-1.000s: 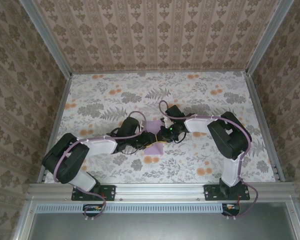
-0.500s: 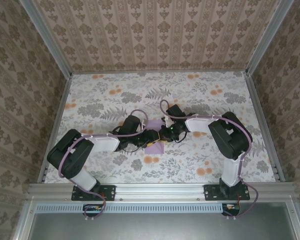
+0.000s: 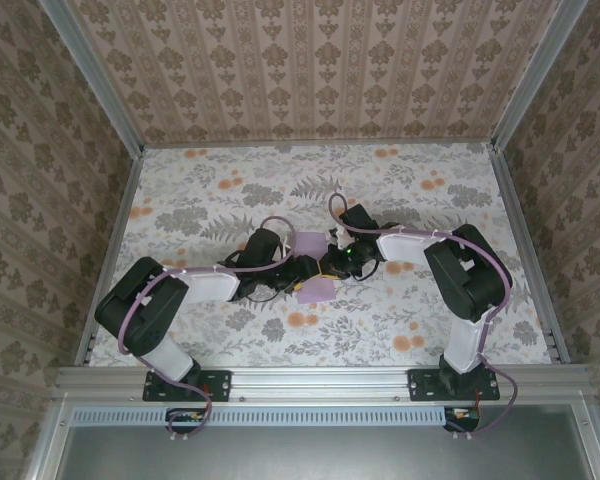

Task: Fold a paper plane with a square sheet of paper (pick it up from the middle)
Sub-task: Fold the triangle a second time at the center of the table.

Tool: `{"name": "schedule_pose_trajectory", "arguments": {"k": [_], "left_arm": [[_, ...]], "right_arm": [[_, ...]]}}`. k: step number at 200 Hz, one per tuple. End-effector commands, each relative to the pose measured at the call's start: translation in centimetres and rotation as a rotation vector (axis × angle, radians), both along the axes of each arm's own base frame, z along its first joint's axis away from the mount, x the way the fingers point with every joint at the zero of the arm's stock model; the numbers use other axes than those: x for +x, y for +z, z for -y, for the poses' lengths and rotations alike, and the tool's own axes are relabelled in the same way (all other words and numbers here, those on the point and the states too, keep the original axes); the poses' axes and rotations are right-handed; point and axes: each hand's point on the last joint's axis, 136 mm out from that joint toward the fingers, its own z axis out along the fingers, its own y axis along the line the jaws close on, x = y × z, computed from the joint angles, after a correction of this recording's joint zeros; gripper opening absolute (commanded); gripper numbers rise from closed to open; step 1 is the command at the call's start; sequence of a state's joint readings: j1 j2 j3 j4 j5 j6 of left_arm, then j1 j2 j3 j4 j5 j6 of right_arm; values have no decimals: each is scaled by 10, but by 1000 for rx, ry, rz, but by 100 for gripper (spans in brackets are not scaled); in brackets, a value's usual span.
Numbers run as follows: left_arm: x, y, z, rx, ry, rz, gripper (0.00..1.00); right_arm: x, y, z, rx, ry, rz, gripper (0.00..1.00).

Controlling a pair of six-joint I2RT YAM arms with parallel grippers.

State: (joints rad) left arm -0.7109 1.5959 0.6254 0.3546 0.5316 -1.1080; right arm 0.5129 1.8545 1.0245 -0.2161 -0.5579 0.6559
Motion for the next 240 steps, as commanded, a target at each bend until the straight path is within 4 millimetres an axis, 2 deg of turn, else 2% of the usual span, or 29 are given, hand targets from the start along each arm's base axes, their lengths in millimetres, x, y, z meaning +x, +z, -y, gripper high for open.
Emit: {"name": "schedule_pose_trajectory", "arguments": {"k": [1,31,49,75,92,105,130,159,188,240], "left_arm": [[-4,2,-3,-16,5,-2,49],[-12,-8,-11,11,15,-26,41],[-15,-17,-18,45,29,-47,36],[-16,-28,-28,101,41,-65,28],[-15,-28,-29,116,39,-62,26],[-15,-29,-30,128,34,-63,25],[-14,-27,-29,125,31,-60,23],[-17,-25,-30,119,30,-59,23],[-19,-21,-25,94,16,-55,25],[-28,-3,-3,13,-48,-29,27]], "right_arm": [[-7,-14,10,-49,-12,-46,13],[-15,-26,15,-75,-22,-88,13],[-23,-24,14,-55,-33,-117,13],[-30,0,5,38,-46,-118,13],[-21,18,6,40,-52,-54,14],[-11,24,11,8,-53,-5,15],[3,16,14,-48,-42,18,14],[8,0,17,-90,-43,6,14],[8,-14,20,-126,-43,-16,14],[2,-34,34,-211,-64,-64,13]]}}
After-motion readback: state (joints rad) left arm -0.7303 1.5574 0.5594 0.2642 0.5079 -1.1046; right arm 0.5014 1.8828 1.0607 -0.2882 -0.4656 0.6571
